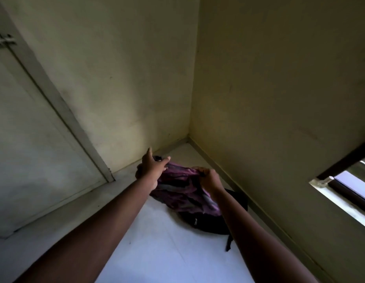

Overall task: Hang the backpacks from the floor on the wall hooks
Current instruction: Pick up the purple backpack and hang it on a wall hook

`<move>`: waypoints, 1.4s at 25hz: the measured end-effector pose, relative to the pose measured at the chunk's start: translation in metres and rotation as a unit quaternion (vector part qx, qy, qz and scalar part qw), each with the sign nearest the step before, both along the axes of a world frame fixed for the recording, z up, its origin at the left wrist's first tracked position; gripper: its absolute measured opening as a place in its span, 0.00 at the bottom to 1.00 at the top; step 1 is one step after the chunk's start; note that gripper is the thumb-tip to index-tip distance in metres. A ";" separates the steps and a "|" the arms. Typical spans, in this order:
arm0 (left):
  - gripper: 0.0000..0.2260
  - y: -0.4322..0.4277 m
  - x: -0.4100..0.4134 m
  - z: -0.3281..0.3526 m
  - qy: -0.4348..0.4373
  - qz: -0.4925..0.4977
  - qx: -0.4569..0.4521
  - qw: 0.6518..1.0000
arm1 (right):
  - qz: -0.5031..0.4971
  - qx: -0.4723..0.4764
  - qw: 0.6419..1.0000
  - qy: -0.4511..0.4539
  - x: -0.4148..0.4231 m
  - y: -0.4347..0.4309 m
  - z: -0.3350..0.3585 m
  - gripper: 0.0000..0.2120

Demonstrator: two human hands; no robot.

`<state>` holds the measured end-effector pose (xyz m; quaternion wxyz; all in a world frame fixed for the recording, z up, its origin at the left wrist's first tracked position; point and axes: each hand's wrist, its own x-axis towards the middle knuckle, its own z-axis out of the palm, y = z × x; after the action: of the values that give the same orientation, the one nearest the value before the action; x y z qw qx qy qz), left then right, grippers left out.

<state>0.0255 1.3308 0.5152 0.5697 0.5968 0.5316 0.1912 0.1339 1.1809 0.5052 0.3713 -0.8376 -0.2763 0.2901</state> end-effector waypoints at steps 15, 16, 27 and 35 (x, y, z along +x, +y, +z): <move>0.09 0.019 -0.074 0.017 0.175 -0.237 0.276 0.915 | 0.074 0.006 0.995 -0.059 -0.023 0.030 0.007 0.18; 0.08 0.018 -0.076 0.019 0.134 -0.205 0.233 0.941 | 0.086 0.014 0.994 -0.060 -0.027 0.032 0.009 0.19; 0.03 0.052 -0.064 0.076 0.027 -0.200 0.256 0.946 | 0.214 0.091 0.971 -0.056 -0.051 0.111 0.064 0.13; 0.09 0.190 -0.030 0.135 -0.094 -0.122 0.234 0.960 | 0.176 0.266 0.948 0.025 0.020 0.248 0.150 0.09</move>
<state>-0.0041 1.5206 0.6500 0.4802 0.7535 0.3391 0.2945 0.1536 1.4293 0.6552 0.5303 -0.6393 -0.4767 0.2879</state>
